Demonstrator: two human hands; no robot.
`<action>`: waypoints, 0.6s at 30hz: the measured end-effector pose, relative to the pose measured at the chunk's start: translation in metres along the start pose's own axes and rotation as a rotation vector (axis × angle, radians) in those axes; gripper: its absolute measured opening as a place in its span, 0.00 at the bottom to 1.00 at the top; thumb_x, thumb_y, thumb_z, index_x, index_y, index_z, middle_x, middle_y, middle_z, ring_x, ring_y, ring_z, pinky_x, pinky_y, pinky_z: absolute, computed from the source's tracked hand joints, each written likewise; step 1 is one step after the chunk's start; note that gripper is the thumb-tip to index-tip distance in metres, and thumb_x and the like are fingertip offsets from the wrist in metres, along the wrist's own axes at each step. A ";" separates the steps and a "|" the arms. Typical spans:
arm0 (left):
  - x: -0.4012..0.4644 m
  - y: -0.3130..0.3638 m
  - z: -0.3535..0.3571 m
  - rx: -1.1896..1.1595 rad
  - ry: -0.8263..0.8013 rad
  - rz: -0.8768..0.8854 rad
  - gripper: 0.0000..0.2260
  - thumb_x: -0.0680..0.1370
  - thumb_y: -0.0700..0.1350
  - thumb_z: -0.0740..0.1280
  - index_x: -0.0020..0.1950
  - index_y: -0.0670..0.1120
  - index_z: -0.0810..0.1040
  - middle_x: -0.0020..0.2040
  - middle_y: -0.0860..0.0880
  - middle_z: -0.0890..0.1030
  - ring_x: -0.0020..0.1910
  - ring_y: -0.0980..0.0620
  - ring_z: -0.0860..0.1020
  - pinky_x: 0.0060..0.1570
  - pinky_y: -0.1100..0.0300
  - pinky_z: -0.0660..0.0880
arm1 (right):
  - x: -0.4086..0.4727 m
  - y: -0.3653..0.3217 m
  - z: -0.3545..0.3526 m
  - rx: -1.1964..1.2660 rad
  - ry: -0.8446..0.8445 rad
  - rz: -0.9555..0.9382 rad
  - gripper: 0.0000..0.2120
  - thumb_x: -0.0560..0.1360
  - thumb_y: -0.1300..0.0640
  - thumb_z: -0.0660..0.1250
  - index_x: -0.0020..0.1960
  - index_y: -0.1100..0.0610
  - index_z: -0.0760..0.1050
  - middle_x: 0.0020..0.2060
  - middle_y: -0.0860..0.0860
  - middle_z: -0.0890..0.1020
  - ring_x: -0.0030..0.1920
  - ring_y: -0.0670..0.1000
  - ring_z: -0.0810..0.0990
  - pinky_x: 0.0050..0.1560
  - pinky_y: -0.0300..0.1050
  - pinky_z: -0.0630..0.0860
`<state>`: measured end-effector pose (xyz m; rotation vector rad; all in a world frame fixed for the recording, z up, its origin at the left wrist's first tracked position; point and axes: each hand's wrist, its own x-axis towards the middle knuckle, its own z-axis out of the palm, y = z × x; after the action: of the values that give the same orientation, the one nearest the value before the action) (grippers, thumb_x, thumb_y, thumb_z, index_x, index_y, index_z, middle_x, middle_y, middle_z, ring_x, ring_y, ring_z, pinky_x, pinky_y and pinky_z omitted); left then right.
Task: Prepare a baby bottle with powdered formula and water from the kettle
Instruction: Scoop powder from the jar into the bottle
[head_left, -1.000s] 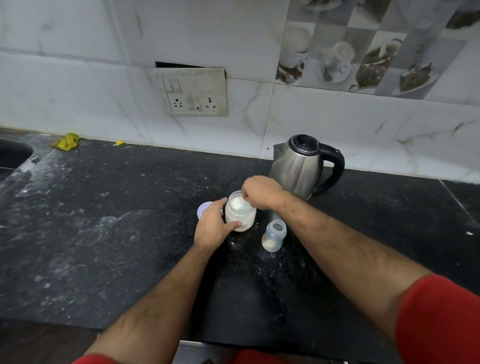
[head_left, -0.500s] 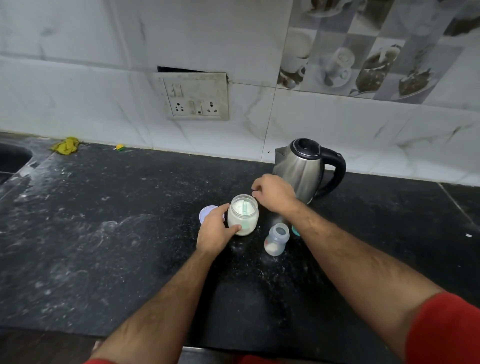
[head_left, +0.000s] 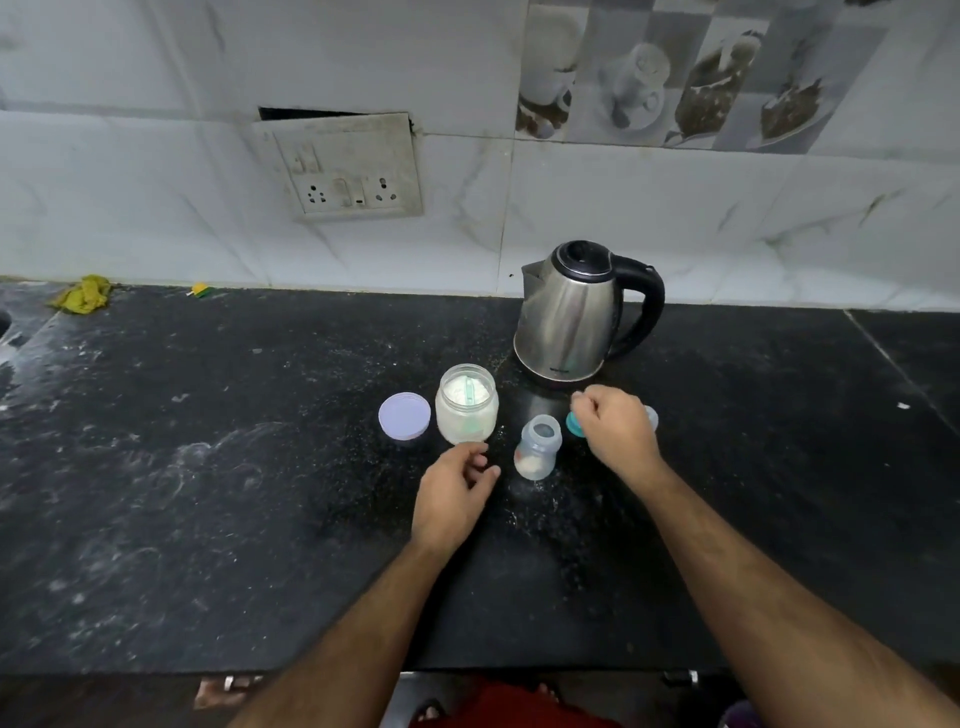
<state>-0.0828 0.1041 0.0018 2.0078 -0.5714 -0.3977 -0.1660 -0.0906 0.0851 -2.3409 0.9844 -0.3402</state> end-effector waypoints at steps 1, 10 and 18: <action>0.000 0.002 0.006 0.007 -0.022 0.002 0.15 0.74 0.47 0.73 0.61 0.49 0.79 0.50 0.55 0.82 0.43 0.60 0.79 0.52 0.62 0.77 | -0.005 0.006 0.001 0.018 -0.005 0.017 0.19 0.78 0.54 0.63 0.30 0.58 0.65 0.27 0.50 0.71 0.35 0.54 0.73 0.38 0.52 0.69; 0.013 0.030 0.040 -0.015 -0.110 -0.035 0.37 0.70 0.47 0.78 0.76 0.46 0.66 0.71 0.50 0.74 0.69 0.53 0.72 0.67 0.59 0.68 | -0.023 0.049 0.010 -0.014 -0.172 0.114 0.07 0.74 0.51 0.71 0.50 0.51 0.78 0.45 0.47 0.82 0.47 0.49 0.81 0.52 0.51 0.79; 0.026 0.045 0.064 -0.082 -0.035 -0.045 0.27 0.69 0.43 0.78 0.66 0.50 0.75 0.57 0.57 0.81 0.58 0.56 0.79 0.56 0.63 0.73 | 0.008 0.066 -0.015 0.039 -0.067 0.062 0.10 0.73 0.52 0.74 0.51 0.51 0.78 0.47 0.49 0.79 0.50 0.50 0.79 0.52 0.45 0.75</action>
<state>-0.1029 0.0245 0.0097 1.9415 -0.5239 -0.4765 -0.2044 -0.1395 0.0581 -2.2661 1.0071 -0.2528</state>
